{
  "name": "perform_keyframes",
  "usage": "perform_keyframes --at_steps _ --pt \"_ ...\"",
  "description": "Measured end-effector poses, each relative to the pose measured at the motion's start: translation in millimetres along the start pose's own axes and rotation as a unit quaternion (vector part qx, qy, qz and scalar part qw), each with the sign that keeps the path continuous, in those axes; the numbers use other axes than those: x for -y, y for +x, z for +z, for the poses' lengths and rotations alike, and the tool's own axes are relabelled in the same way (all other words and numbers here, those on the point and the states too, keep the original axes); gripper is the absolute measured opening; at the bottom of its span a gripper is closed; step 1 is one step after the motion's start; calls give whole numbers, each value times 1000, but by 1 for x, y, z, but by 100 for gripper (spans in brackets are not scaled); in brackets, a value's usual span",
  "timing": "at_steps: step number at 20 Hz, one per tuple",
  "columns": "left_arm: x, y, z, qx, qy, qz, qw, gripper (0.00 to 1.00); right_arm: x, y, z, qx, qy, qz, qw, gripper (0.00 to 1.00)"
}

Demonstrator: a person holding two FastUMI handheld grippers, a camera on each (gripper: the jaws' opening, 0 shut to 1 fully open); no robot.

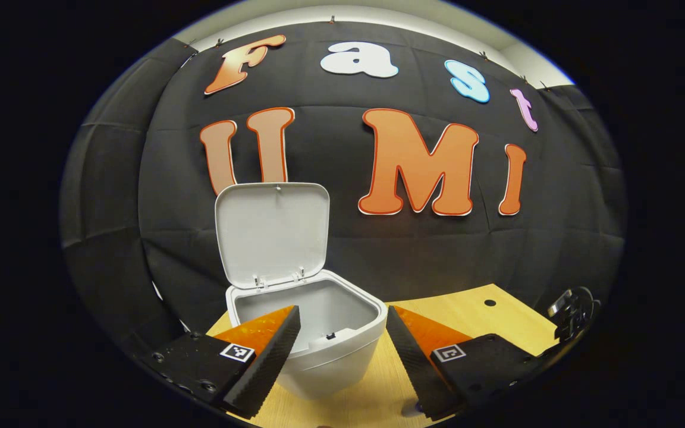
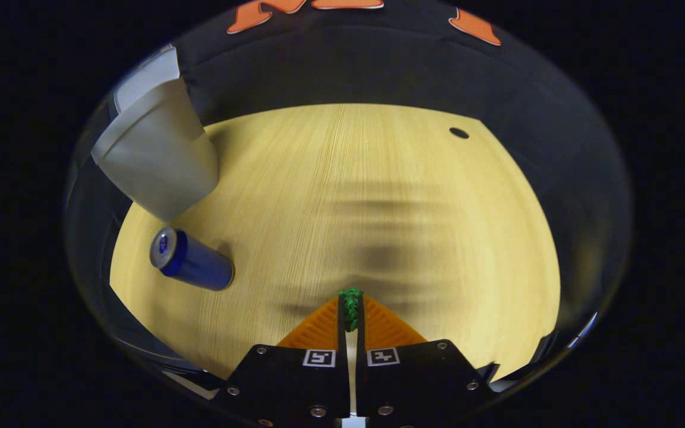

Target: Press the lid of the desktop garbage bin to open it, pick up the crumpled paper on the desktop and throw it into the bin, then pick up the pop can on the desktop and drop it into the bin, and finally close the garbage bin lid.

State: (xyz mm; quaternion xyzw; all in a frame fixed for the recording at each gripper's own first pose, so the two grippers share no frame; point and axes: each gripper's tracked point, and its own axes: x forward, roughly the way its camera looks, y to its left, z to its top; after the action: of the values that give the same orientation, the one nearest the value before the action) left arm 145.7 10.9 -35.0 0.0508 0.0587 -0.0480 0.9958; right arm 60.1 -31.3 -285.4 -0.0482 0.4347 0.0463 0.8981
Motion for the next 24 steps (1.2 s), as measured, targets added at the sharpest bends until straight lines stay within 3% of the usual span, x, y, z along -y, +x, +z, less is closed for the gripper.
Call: perform_keyframes --at_steps 5,11,17,24 --pt "0 -6 7 9 -10 -6 1000 93 9 -82 75 99 0 7 995 5" --pt "-11 -25 11 15 -14 -6 1000 93 -17 -173 163 207 -40 44 977 4" --pt "-36 -51 19 24 -16 10 1000 93 -102 -209 235 270 -111 112 950 4" --pt "-73 -90 19 32 -8 38 999 93 -233 -208 297 318 -184 200 909 4"
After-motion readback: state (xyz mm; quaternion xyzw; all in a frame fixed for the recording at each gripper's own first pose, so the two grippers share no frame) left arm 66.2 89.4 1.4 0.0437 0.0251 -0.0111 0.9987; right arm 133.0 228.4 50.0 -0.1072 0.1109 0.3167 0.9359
